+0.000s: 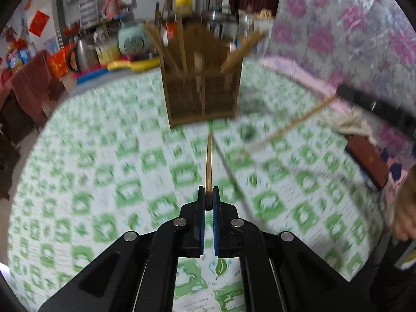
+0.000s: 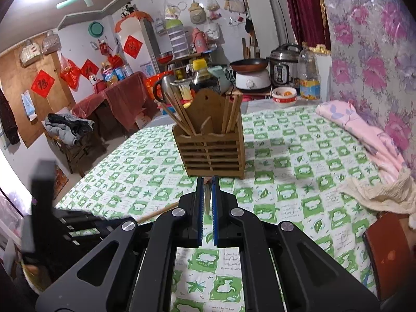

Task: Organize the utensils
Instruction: 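Lift both held chopsticks up and insert them into the wooden holder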

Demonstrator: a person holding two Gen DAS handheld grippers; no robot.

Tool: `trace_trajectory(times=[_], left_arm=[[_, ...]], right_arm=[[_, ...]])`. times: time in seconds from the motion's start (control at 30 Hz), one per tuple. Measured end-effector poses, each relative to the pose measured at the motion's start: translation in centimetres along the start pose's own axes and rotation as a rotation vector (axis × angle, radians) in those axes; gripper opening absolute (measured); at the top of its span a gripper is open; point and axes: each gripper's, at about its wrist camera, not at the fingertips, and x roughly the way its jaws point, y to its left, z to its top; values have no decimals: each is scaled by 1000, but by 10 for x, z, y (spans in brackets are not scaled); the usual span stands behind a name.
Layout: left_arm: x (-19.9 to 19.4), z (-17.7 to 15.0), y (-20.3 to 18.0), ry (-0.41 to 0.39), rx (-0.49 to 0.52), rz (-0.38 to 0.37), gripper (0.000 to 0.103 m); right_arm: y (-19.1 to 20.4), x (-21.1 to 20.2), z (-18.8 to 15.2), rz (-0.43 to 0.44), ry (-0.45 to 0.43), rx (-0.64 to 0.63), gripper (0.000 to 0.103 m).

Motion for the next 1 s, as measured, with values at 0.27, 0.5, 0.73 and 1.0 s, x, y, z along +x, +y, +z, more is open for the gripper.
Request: trace_trajectory(times=[0.27,0.5,0.73,1.0], left_arm=[[-35,57,-8,-114,10,15,5],[-48,99,-9,-165,11,24,5],[-77,154,-9,-280,3,51,5],[-105,221,-14,-486,-4,81,6]], right_arm=[[11,-13,20,-1,-47,-32,7],[17,-14,37,-2,-74,-48,7],[24,-21,77,2,-156,-55,7],[33,-8,129,-36,-255,-63,6]])
